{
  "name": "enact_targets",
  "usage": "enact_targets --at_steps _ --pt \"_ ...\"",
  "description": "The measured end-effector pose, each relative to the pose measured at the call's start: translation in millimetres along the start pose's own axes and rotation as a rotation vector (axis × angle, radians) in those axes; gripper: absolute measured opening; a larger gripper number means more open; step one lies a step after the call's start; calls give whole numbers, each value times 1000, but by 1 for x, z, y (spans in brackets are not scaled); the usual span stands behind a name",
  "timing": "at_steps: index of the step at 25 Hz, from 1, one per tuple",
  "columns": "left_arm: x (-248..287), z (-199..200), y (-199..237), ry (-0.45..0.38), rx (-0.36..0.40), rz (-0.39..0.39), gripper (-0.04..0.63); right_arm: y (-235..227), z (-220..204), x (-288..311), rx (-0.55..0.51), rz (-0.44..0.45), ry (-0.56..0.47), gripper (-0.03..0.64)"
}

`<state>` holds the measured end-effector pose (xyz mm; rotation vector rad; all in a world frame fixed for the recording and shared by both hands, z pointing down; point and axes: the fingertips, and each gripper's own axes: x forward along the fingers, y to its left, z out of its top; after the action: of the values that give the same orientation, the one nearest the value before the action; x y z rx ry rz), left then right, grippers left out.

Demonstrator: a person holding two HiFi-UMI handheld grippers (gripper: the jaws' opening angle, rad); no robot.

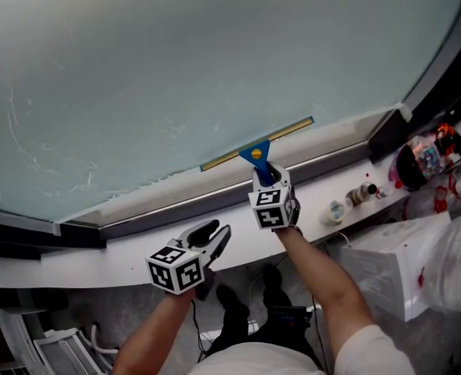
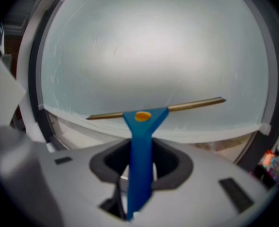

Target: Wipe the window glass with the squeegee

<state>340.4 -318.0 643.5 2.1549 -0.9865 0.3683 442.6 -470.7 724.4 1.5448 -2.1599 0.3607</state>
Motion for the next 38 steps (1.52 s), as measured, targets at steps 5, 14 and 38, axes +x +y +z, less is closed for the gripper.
enact_targets --at_steps 5,14,38 --pt "6 -7 0 16 -2 1 156 1 -18 8 31 9 34 147" --pt "15 -16 -3 15 -18 -6 156 2 -38 17 47 19 67 147" --pt "-6 -22 -39 -85 -47 34 156 14 -96 -32 119 144 227 146"
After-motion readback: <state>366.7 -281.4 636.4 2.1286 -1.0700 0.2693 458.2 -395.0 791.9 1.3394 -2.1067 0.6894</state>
